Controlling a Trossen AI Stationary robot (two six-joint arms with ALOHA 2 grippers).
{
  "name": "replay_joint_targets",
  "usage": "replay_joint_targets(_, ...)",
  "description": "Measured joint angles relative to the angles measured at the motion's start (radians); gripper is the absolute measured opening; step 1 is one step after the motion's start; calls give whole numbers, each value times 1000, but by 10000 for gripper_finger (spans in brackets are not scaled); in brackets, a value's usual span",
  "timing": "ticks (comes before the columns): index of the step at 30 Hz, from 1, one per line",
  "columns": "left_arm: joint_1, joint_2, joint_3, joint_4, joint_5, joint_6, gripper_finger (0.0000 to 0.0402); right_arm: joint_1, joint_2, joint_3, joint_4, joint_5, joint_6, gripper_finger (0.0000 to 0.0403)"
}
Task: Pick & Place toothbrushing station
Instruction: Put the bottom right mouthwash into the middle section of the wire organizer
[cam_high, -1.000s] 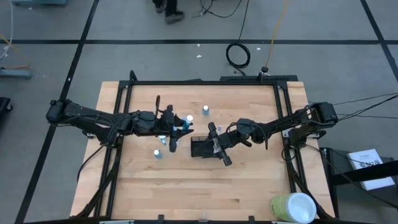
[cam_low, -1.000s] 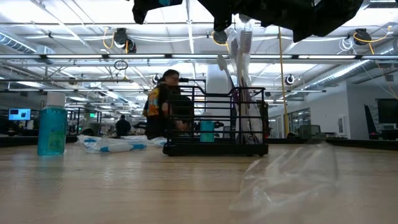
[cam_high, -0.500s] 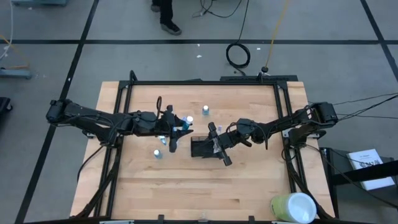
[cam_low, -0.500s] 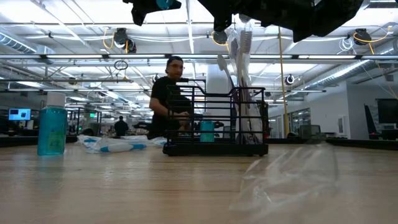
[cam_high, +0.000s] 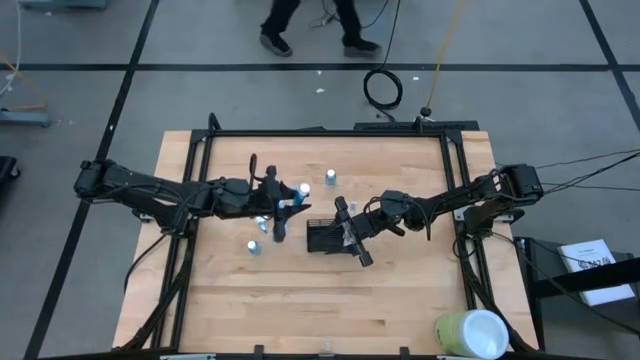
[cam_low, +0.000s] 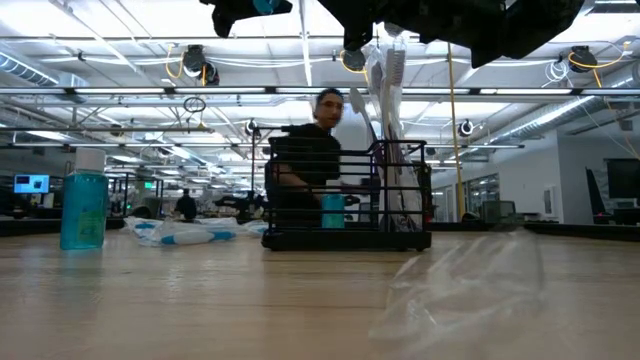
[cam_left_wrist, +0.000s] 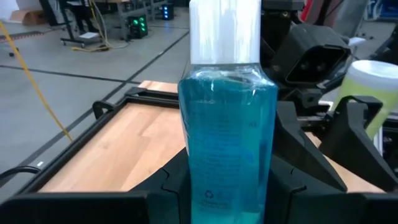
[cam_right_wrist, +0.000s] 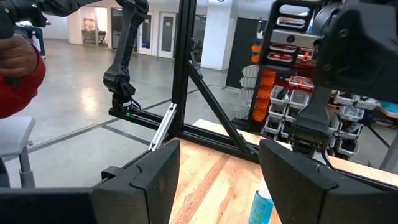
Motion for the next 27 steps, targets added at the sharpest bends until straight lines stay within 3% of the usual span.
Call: replay_joint_targets(27, 0, 0, 0, -16, 4, 62, 122, 0, 0, 0, 0, 0, 0, 210)
